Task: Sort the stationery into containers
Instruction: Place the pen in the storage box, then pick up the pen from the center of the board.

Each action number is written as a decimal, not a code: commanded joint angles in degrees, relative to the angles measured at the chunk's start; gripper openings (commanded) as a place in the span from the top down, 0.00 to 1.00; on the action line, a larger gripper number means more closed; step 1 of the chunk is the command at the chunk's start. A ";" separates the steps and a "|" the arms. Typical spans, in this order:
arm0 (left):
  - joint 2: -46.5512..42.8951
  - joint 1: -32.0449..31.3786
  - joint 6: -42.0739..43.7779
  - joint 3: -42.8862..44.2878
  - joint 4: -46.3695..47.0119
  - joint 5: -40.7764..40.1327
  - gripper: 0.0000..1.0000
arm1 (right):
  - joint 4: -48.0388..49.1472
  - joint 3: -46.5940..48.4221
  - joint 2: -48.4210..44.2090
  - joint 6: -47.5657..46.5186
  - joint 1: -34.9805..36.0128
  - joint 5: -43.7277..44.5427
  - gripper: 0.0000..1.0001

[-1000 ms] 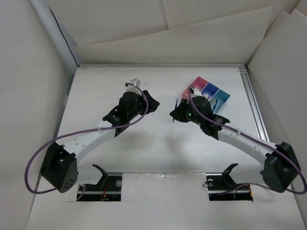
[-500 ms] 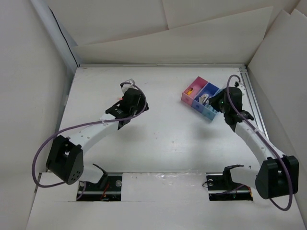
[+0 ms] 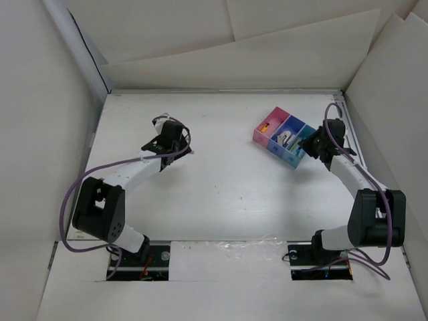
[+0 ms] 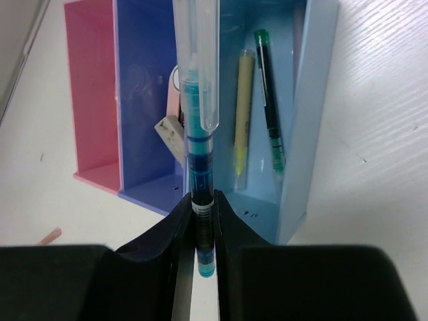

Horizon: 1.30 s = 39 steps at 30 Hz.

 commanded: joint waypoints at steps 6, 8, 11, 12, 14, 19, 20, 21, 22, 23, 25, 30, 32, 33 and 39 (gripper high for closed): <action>2.67 -0.26 -0.55 1.03 -1.98 -4.58 0.60 | 3.33 3.00 0.37 1.06 -0.97 -3.18 0.70; 2.68 -0.26 -1.25 1.03 -1.98 -4.58 0.61 | 3.33 2.47 0.89 1.06 -0.97 -3.18 0.68; 2.68 -0.26 -1.86 0.41 -0.76 -4.58 0.61 | 3.33 2.47 0.89 1.59 -1.50 -3.18 0.67; 2.68 -0.26 -1.87 -0.11 -0.75 -4.58 0.63 | 3.33 2.47 0.89 1.59 -1.50 -3.18 0.66; 2.68 -0.26 -1.87 -0.12 -0.75 -4.58 0.63 | 3.33 1.95 0.11 1.59 -2.02 -3.79 0.63; 2.68 -0.26 -2.39 -0.12 -0.75 -5.90 0.63 | 3.33 -0.95 -8.13 1.59 -2.02 -5.28 0.56; 3.20 -0.26 -2.39 -0.12 -1.27 -6.42 0.63 | 4.02 -1.66 -9.99 2.11 -2.02 -5.90 0.52; 3.20 -0.26 -3.09 -0.12 -1.28 -6.43 0.65 | 4.03 -2.18 -11.75 2.11 -1.42 -5.90 0.50; 3.81 -0.26 -3.10 -0.12 -1.28 -6.43 0.67 | 4.03 -2.89 -14.81 2.11 -0.45 -6.51 0.48; 4.86 -0.26 -3.88 -0.12 -1.28 -7.12 0.69 | 4.03 -2.89 -16.23 2.11 0.17 -6.52 0.47; 6.27 -0.26 -6.86 1.37 -3.11 -10.02 0.71 | 4.03 -4.03 -18.87 2.11 2.19 -7.13 0.45; 11.28 0.79 -14.95 4.88 -5.84 -10.65 0.75 | 4.03 -4.65 -22.13 0.28 6.32 -7.92 0.41; 12.78 1.31 -18.20 6.55 -8.47 -10.12 0.76 | 4.03 -4.65 -22.13 -0.35 8.87 -8.45 0.41; 14.35 1.32 -21.43 8.91 -10.05 -10.12 0.77 | 4.03 -4.65 -21.61 -0.87 9.74 -8.45 0.41; 16.56 1.32 -27.53 11.32 -10.96 -7.49 0.72 | 5.17 -5.27 -19.76 -1.40 16.95 -4.41 0.39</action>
